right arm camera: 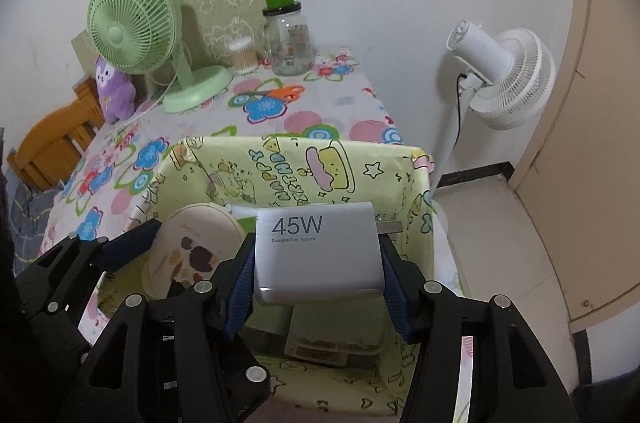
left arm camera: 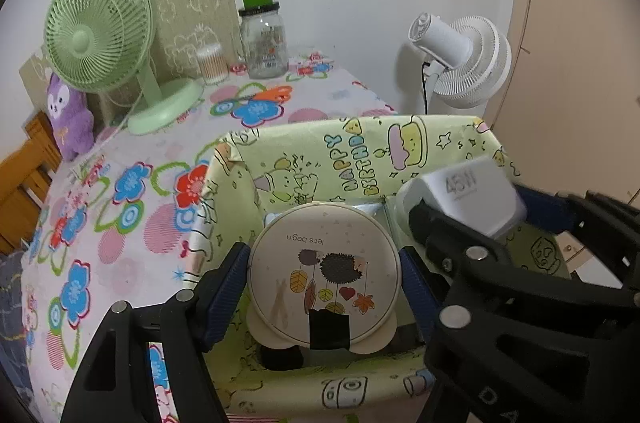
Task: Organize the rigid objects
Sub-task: 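Carry the beige case in the left tool while the right tool carries the charger to the box, then lower the beige case and charger into the yellow box and open both tools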
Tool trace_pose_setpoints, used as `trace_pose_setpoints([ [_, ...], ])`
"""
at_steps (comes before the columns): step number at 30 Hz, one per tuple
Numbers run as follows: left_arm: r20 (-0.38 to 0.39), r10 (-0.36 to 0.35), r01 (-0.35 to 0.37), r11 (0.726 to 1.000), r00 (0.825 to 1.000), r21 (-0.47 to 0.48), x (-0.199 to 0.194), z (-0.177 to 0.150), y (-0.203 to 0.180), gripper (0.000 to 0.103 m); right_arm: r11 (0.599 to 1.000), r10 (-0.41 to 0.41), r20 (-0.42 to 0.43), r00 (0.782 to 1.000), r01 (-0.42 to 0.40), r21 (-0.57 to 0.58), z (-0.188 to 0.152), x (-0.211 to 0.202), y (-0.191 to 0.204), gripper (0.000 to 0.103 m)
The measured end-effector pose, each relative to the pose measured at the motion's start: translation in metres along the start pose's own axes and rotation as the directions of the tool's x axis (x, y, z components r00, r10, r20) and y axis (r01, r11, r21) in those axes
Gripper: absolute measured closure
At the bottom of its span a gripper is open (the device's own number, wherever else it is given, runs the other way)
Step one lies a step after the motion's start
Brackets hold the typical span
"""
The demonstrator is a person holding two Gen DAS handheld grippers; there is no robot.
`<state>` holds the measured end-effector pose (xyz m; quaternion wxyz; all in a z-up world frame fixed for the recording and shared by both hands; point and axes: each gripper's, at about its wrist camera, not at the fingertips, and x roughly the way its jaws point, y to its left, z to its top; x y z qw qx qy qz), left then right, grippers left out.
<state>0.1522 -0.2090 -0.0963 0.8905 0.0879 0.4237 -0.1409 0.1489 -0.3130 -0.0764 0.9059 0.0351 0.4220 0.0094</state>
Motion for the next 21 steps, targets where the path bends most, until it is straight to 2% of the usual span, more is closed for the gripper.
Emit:
trace_pose_setpoints([
  [8, -0.001, 0.022, -0.022, 1.000, 1.000, 0.014, 0.007, 0.002, -0.002, 0.025, 1.000, -0.014, 0.023, 1.000, 0.015, -0.023, 0.004, 0.005, -0.003, 0.043],
  [14, -0.004, -0.012, 0.012, 1.000, 1.000, 0.017, 0.004, 0.001, -0.003, 0.015, 1.000, -0.008, 0.020, 1.000, 0.009, -0.026, 0.002, 0.003, -0.002, 0.043],
  [21, 0.013, 0.039, -0.039, 0.998, 0.999, 0.053, -0.016, -0.006, -0.002, 0.013, 0.999, 0.034, 0.012, 0.999, -0.034, -0.013, -0.005, -0.006, 0.005, 0.043],
])
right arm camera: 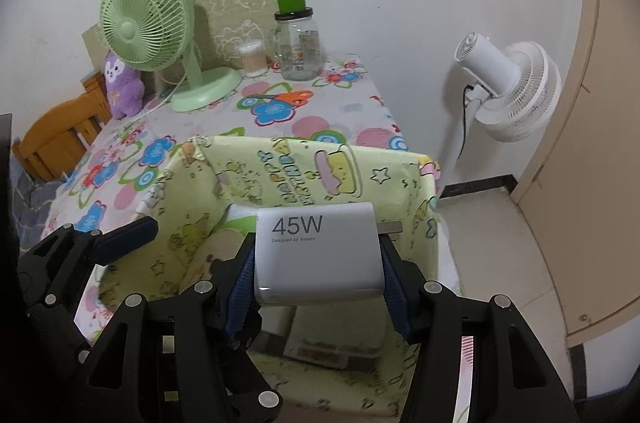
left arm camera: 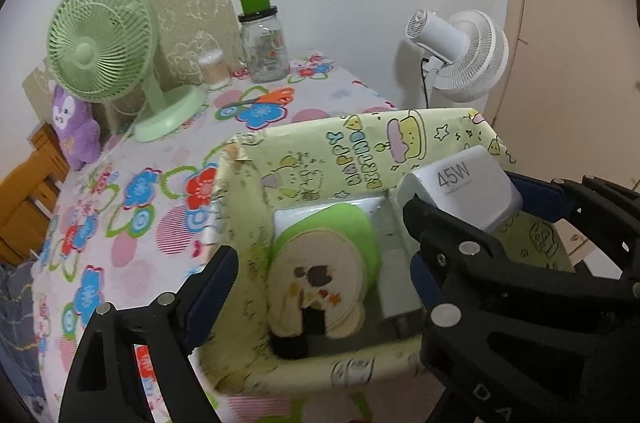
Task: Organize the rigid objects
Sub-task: 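Lower the beige case and charger into the yellow box and open both tools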
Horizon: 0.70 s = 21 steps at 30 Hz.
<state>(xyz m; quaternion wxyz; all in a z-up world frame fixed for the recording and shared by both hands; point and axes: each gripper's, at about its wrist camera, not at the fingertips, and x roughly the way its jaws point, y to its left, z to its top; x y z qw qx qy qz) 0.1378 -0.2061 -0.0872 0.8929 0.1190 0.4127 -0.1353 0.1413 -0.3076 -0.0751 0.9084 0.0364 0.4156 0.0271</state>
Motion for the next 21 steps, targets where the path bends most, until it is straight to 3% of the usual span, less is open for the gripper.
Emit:
trace_pose_setpoints([
  [4, 0.007, -0.002, 0.002, 0.999, 1.000, 0.041, -0.014, -0.007, 0.002, 0.013, 1.000, -0.002, 0.002, 1.000, 0.002, -0.017, -0.003, -0.003, 0.012, 0.043],
  [8, 0.031, 0.045, -0.046, 0.998, 0.999, 0.038, -0.027, -0.013, 0.010, 0.011, 0.999, 0.031, 0.002, 1.000, -0.031, -0.017, -0.004, -0.007, 0.023, 0.043],
  [21, 0.011, 0.037, -0.036, 0.998, 0.999, -0.042, -0.015, -0.017, 0.036, 0.004, 0.999, 0.050, -0.047, 0.998, -0.049, 0.020, -0.001, 0.009, 0.036, 0.043],
])
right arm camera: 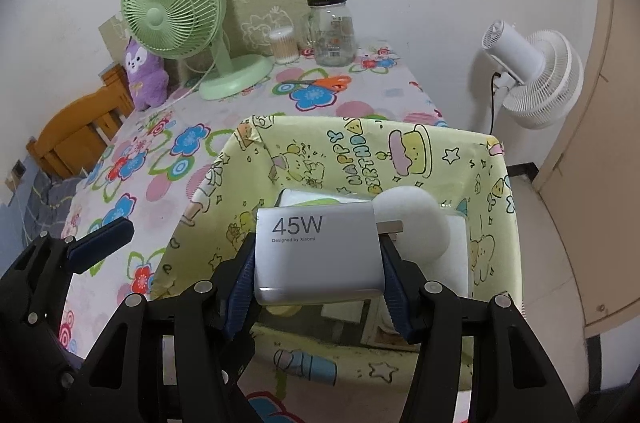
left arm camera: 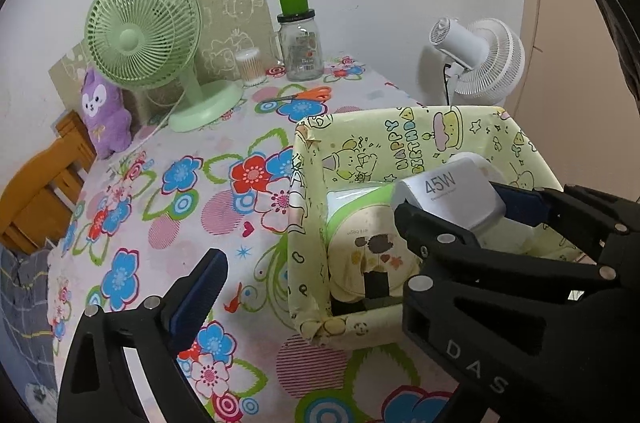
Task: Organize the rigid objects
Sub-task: 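Lower the beige case and charger into the yellow box and open both tools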
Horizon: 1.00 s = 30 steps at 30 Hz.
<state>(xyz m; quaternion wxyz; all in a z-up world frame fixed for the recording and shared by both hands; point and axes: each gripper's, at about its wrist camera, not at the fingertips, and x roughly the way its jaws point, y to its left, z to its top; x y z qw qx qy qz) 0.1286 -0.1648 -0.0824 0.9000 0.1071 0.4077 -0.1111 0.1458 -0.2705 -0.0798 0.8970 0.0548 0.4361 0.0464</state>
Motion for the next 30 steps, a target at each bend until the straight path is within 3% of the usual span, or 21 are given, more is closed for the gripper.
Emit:
trace_pose_setpoints([
  [13, -0.059, -0.038, 0.035, 0.998, 0.998, -0.045, 0.022, 0.006, 0.007, 0.004, 1.000, -0.020, -0.014, 1.000, 0.020, 0.012, 0.007, 0.017, -0.003, 0.038],
  [19, -0.048, -0.028, 0.026, 0.999, 0.998, -0.037, 0.017, 0.005, 0.006, 0.004, 0.999, -0.025, -0.016, 1.000, 0.025, 0.032, 0.004, 0.011, -0.003, 0.037],
  [23, -0.031, -0.033, 0.032, 0.999, 0.999, -0.041, 0.007, 0.004, 0.010, 0.004, 0.998, -0.038, 0.002, 0.999, 0.038, 0.041, 0.002, 0.001, -0.001, 0.025],
  [30, 0.004, -0.025, 0.025, 0.999, 1.000, -0.035, -0.015, -0.003, 0.015, 0.004, 0.999, -0.031, 0.024, 0.999, 0.030, 0.043, -0.004, -0.018, 0.011, 0.025],
])
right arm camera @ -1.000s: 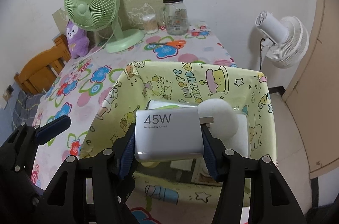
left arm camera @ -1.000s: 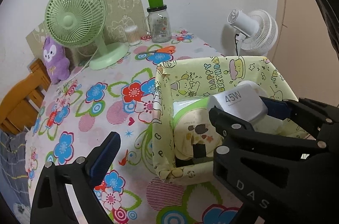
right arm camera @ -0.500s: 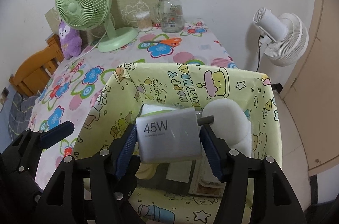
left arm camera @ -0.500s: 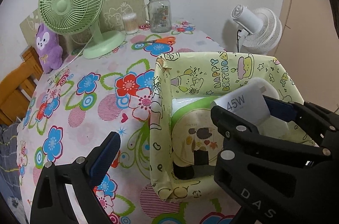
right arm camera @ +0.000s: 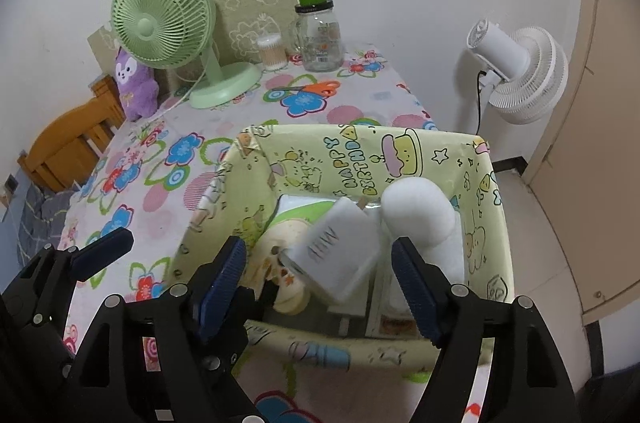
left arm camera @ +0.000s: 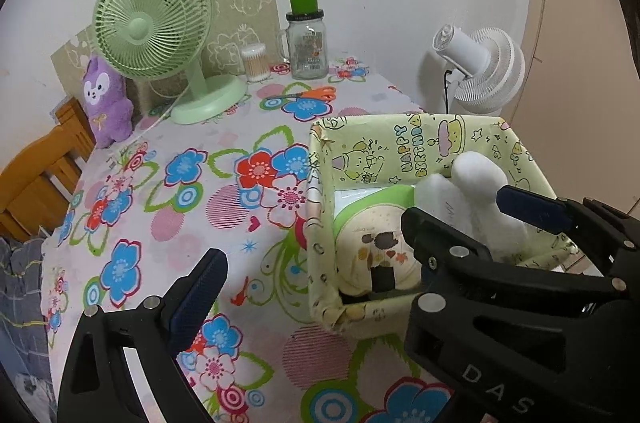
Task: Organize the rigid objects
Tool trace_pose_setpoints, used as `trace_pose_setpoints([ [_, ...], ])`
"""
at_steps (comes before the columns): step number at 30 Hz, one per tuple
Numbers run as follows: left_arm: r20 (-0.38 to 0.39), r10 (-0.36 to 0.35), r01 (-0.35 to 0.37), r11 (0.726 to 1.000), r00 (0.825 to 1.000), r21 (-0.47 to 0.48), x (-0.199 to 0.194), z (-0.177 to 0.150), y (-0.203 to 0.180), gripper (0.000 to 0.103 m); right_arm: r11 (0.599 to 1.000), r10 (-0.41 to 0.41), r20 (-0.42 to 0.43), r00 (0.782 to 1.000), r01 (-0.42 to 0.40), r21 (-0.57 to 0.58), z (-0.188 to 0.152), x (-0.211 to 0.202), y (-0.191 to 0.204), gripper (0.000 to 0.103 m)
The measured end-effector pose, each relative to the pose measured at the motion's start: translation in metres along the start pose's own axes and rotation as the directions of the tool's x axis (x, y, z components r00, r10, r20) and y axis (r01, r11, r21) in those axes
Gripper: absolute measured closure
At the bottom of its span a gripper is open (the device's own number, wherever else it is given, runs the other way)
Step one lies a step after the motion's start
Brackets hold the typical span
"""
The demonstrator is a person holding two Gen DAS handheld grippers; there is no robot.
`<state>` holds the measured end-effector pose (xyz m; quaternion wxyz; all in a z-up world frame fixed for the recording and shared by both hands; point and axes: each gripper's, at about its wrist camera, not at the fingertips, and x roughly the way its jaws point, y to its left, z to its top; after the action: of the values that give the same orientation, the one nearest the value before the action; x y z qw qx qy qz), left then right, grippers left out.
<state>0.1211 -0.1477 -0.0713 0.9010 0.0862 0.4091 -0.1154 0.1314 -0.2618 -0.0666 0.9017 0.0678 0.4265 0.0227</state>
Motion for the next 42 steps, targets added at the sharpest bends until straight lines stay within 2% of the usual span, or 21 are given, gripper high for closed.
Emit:
trace_pose_setpoints([
  [15, 0.045, 0.026, -0.024, 0.999, 0.999, -0.049, -0.045, -0.022, 0.035, 0.004, 0.999, 0.013, 0.053, 0.999, -0.011, -0.035, -0.015, -0.038, 0.042, 0.018],
  [24, 0.065, 0.087, -0.079, 0.990, 0.994, -0.114, -0.069, -0.035, 0.065, 0.004, 0.997, 0.023, 0.096, 0.995, -0.016, -0.080, -0.021, -0.060, 0.070, 0.010],
  [32, 0.079, 0.147, -0.134, 0.979, 0.986, -0.154, -0.089, -0.046, 0.092, 0.003, 0.993, 0.044, 0.116, 0.992, -0.031, -0.112, -0.024, -0.074, 0.084, 0.009],
  [42, 0.116, 0.226, -0.197, 0.955, 0.967, -0.222, -0.116, -0.058, 0.118, 0.000, 0.993, 0.035, 0.147, 0.989, -0.018, -0.119, -0.023, -0.089, 0.092, 0.007],
])
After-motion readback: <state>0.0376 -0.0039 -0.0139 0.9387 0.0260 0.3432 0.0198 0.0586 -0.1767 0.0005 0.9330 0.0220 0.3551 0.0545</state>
